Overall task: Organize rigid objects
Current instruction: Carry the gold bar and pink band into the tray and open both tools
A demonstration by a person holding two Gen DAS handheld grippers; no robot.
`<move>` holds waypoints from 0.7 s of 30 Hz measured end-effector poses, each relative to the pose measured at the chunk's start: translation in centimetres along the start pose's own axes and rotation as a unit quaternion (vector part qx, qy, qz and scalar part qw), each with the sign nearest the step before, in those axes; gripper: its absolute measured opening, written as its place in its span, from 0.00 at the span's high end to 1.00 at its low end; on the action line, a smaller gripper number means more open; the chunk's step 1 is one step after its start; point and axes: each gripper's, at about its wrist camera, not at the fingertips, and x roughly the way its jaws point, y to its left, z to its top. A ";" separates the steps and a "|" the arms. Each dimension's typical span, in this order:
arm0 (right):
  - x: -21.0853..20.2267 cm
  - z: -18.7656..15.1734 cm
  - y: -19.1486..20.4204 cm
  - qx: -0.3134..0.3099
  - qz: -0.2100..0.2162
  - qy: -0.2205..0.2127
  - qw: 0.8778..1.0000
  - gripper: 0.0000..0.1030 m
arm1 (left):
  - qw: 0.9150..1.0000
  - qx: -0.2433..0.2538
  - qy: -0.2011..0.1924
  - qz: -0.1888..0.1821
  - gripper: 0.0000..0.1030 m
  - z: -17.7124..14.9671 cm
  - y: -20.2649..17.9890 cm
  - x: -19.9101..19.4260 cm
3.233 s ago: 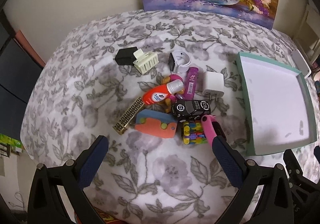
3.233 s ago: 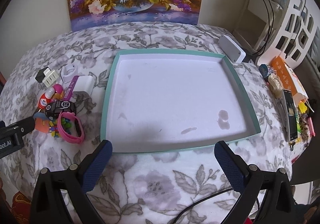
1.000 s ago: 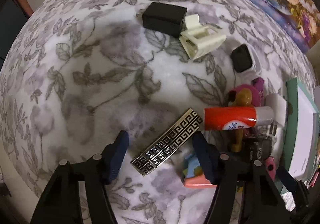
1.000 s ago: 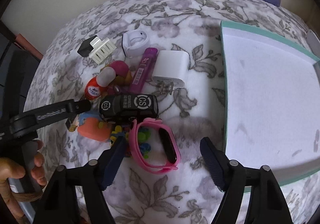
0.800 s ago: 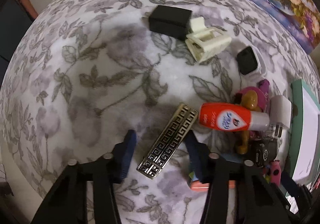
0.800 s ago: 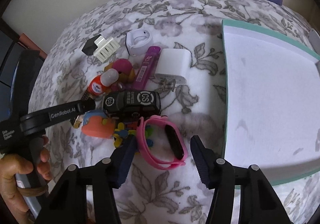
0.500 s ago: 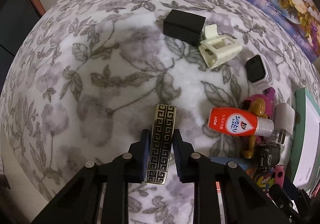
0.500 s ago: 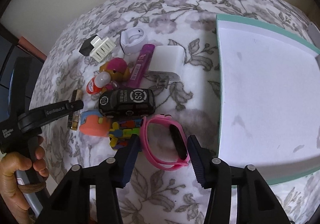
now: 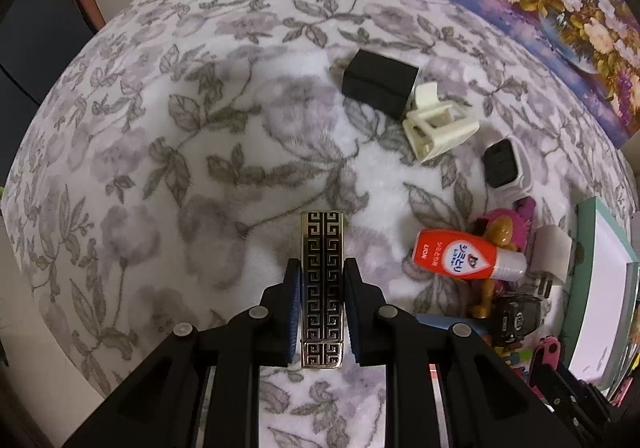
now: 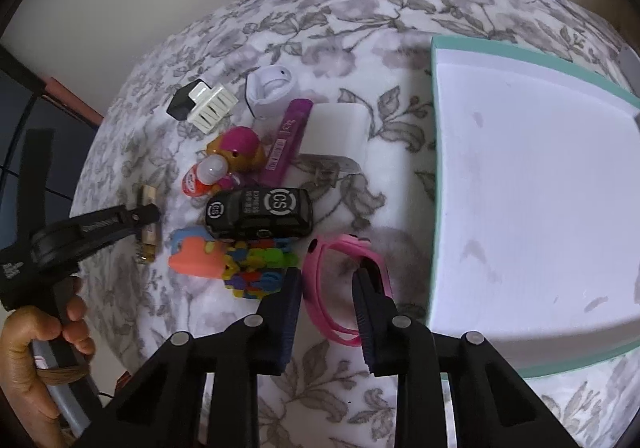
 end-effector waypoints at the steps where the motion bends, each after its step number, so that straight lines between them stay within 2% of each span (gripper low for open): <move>1: 0.1 0.0 -0.1 0.002 0.003 0.003 1.000 0.77 | 1.000 -0.001 -0.003 -0.001 0.80 0.0 0.1 -0.3; 5: -0.1 0.1 0.0 0.004 0.019 0.001 1.000 0.87 | 1.000 -0.004 -0.009 -0.008 0.80 -0.3 0.2 -1.1; 14: 0.0 0.3 -0.8 0.026 0.050 -0.001 0.998 0.90 | 1.000 -0.003 -0.011 -0.013 0.80 -0.3 -0.8 -1.1; 21: -1.6 0.7 -1.7 0.055 0.093 -0.022 0.994 0.90 | 0.999 -0.001 -0.043 -0.026 0.80 -0.6 -1.7 -3.5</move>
